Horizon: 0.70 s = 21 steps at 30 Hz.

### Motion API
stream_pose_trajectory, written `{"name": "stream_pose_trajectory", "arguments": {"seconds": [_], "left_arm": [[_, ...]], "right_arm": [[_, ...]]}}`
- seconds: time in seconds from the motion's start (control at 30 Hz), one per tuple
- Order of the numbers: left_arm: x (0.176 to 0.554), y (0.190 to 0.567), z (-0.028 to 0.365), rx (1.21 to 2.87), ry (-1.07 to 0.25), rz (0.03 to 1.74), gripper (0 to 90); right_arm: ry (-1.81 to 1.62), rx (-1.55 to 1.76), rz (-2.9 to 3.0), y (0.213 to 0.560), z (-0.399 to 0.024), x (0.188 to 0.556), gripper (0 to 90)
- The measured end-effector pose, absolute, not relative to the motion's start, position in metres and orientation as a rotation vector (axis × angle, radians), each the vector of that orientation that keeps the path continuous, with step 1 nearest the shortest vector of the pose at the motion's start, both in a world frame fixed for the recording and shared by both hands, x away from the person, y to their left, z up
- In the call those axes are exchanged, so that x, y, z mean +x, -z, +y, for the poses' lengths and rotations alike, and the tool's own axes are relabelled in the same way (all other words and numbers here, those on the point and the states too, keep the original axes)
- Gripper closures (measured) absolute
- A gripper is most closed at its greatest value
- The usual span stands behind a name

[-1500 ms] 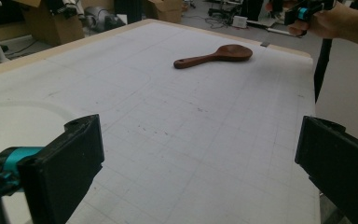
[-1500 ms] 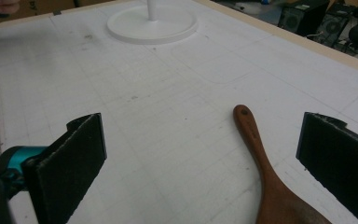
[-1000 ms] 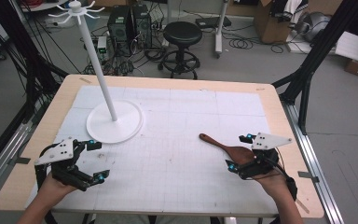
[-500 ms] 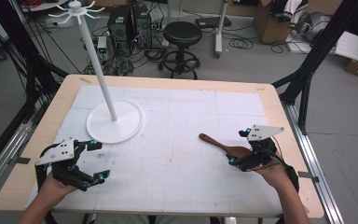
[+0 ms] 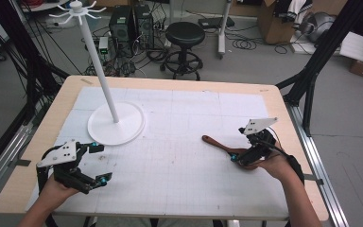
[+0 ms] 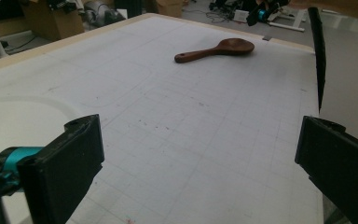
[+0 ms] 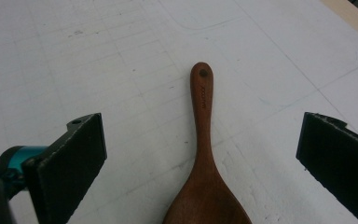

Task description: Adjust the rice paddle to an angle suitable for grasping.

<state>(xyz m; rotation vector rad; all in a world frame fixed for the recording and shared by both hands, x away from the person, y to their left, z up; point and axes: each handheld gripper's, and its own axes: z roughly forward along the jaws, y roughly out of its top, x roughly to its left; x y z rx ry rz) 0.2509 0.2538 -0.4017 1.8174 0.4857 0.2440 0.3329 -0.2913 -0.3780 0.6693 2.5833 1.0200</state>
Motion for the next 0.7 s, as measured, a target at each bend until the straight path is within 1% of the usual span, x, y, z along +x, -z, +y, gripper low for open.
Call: {"name": "stream_pose_trajectory", "arguments": {"seconds": [0.2, 0.53, 0.63, 0.7], "left_arm": [[0.251, 0.402, 0.254, 1.819, -0.241, 0.487, 1.7], [0.251, 0.403, 0.253, 1.827, -0.241, 0.487, 1.7], [0.251, 0.403, 0.253, 1.83, -0.241, 0.486, 1.7], [0.251, 0.403, 0.253, 1.832, -0.241, 0.484, 1.7]], "right_arm": [[-0.976, 0.674, 2.623, 0.383, -0.29, 0.339, 0.5], [-0.722, 0.643, 2.766, 0.391, -0.269, 0.355, 0.6], [-0.705, 0.648, 2.771, 0.392, -0.267, 0.358, 0.7], [-0.676, 0.662, 2.795, 0.395, -0.265, 0.362, 2.7]]}}
